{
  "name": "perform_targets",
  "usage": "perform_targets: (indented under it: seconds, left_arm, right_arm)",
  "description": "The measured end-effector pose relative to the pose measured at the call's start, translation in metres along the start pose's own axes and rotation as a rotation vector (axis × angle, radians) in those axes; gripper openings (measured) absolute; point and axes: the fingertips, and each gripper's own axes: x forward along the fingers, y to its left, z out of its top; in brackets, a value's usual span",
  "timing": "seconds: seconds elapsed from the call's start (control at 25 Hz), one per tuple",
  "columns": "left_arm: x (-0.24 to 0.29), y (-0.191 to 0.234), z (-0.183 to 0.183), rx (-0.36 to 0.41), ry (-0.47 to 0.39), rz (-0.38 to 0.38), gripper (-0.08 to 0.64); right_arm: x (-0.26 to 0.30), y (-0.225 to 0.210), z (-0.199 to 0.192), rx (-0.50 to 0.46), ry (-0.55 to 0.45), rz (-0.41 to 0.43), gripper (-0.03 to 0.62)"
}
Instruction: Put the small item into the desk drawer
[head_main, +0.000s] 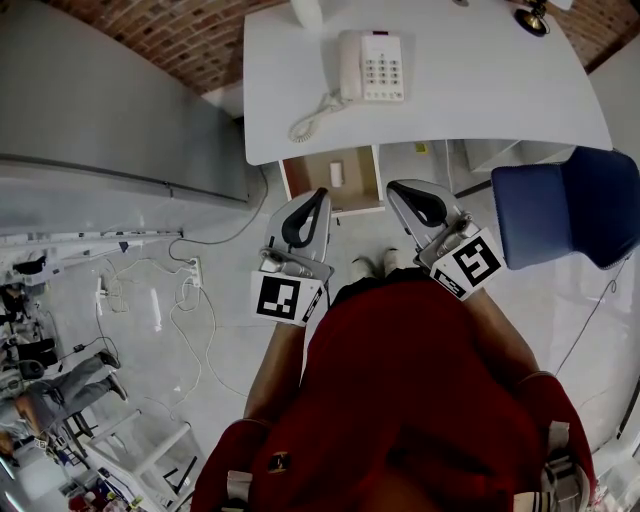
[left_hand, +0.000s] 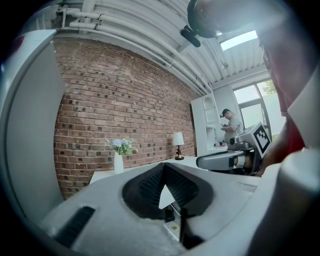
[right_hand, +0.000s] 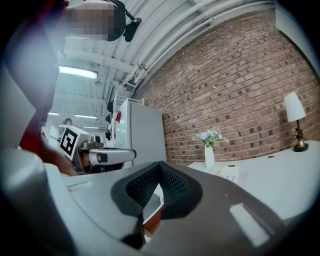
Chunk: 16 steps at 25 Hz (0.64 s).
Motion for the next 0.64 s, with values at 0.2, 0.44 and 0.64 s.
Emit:
perform_targets:
  seconds: [0.2,0.44,0.64]
  left_arm:
    - [-0.0036,-0.0007,0.0008,0.002,-0.008,-0.002,0.006]
    - [-0.0055,0.0023,-0.0011,-0.006,-0.013,-0.002,0.006]
    - [-0.0054,0.0021,-0.0041,-0.008,-0.013,-0.007,0.006]
  right_arm:
    - [-0.0013,0.0027,0.0026,-0.013,-0.007,-0.002,0.011]
    - [-0.0021,0.0044,0.0020,-0.019,-0.002,-0.006,0.011]
    - [-0.0029,0.0042,-0.0009,-0.021,0.002,-0.012,0.011]
